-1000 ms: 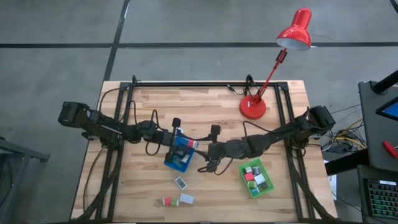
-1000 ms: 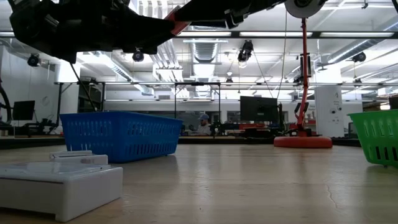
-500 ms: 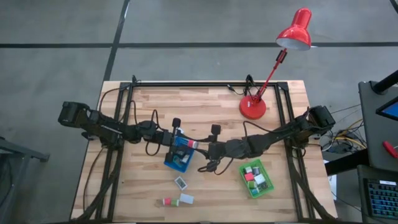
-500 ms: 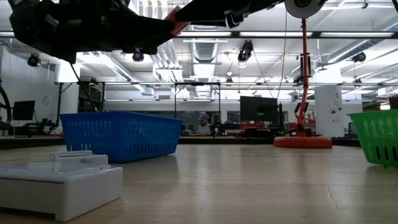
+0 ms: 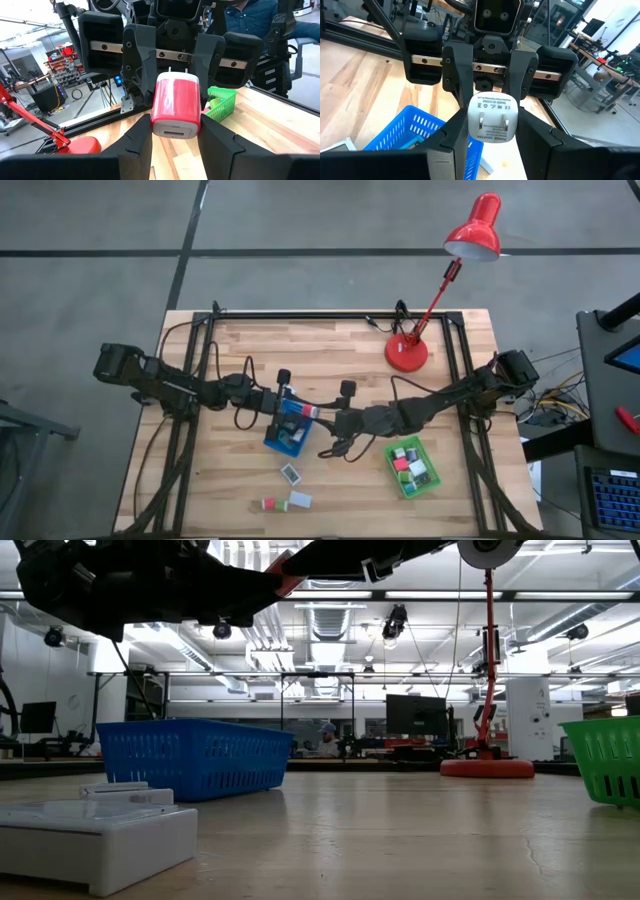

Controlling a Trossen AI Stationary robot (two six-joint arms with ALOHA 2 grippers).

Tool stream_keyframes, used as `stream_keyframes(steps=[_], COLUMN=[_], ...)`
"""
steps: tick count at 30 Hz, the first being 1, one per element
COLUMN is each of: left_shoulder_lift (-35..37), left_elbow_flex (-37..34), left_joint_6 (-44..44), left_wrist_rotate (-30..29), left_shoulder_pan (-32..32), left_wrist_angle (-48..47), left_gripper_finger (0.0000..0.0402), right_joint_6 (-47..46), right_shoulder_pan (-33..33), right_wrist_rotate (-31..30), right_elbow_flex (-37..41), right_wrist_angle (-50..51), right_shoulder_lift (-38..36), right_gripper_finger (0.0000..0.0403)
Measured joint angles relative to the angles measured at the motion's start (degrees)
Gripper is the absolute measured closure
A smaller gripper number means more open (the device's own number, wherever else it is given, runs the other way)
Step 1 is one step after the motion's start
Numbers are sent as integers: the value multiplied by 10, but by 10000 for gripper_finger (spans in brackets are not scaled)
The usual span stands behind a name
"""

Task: Pick & Place Office items
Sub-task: Put the top pink white charger adapter into the green bin

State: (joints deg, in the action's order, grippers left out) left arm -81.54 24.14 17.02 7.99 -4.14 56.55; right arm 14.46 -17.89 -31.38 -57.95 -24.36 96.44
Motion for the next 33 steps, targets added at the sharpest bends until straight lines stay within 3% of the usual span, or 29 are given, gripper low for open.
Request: stream_keyframes(steps=[9,15,19,33], left_shoulder_lift=[0,2,10,41], left_elbow_flex=[1,0,0,-1], left_joint_6=[-22,-114,-115,-100], left_wrist_rotate=[17,20,22,20], left_shoulder_pan=[-1,-2,-3,-3], left_wrist_angle=[-13,-21,-44,-137], left_gripper_finger=[267,97,21,12], right_joint_6=[-1,9,9,-22], right_shoulder_pan=[0,0,-1,-34], right_wrist_rotate=[-1,-10,-21,-78], right_elbow_flex=[0,0,0,0], right_wrist_angle=[2,2,2,65], right_shoulder_lift=[0,0,0,-11], right_gripper_finger=[280,280,280,280])
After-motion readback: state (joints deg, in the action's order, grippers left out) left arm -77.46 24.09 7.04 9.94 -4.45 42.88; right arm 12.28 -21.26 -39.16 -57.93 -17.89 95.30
